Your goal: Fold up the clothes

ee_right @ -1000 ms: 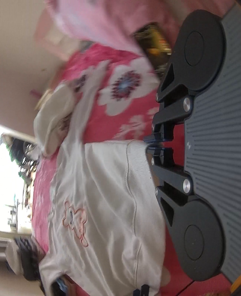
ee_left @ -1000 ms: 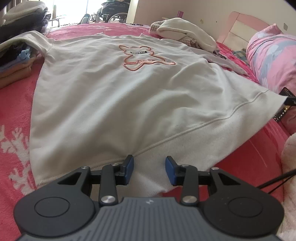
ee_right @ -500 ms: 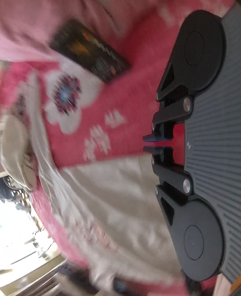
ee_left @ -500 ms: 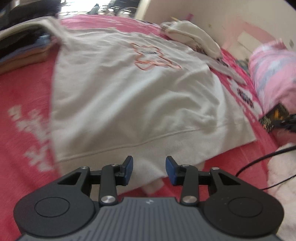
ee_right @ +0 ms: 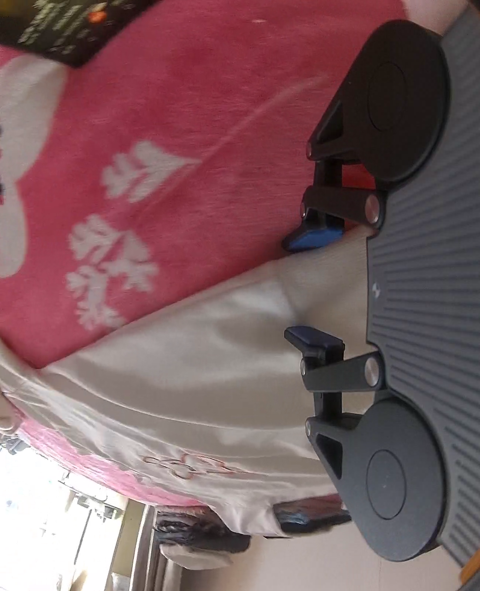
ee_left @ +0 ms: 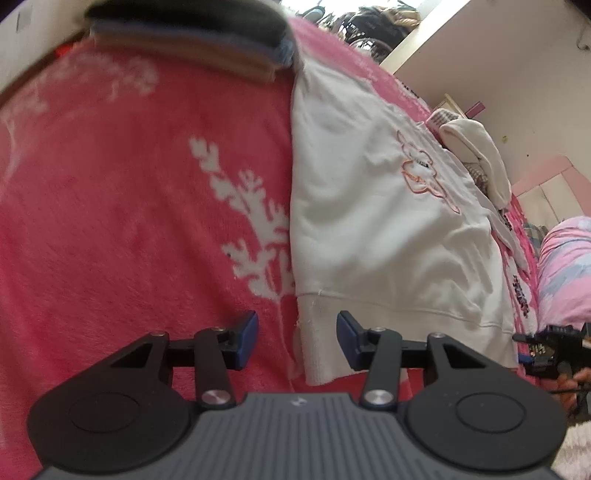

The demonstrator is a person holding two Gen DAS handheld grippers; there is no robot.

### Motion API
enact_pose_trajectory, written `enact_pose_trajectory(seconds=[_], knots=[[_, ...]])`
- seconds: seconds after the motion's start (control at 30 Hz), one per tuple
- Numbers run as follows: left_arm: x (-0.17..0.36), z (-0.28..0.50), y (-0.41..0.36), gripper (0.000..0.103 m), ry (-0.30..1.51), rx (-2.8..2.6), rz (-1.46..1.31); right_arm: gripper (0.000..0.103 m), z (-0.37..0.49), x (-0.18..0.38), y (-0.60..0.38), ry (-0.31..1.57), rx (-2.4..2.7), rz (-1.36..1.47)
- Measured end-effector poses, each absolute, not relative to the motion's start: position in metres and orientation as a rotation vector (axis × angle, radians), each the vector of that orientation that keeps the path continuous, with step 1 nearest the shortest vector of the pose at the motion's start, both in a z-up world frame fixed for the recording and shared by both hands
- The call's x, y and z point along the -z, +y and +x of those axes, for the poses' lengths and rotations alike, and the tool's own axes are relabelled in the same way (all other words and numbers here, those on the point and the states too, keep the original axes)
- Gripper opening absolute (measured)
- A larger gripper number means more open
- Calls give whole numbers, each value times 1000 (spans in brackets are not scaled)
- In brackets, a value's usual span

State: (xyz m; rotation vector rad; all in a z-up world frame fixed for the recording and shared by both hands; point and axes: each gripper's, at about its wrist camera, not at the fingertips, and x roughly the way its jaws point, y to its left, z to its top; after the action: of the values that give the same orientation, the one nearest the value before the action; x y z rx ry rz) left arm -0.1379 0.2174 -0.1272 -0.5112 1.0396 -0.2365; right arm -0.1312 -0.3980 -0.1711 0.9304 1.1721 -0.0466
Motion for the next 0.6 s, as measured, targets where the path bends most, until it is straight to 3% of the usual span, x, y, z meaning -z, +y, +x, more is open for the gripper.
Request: enact_pose_trajectory(seconds=[0.23,0.3,0.43,0.6], knots=[[142,-128,223,46,1025,242,-637,37,-135,174,-399,1173,55,993],[141,-128,216,38,1029,241,-593,32,-128,176,-396,1170,44,962],[138,-130,197,6,1037,244,-458,8,-122,178,-381,1222,-27,893],[107,-137,183,3,987,278,-427,5,-125,129,-381,1082,-15,791]])
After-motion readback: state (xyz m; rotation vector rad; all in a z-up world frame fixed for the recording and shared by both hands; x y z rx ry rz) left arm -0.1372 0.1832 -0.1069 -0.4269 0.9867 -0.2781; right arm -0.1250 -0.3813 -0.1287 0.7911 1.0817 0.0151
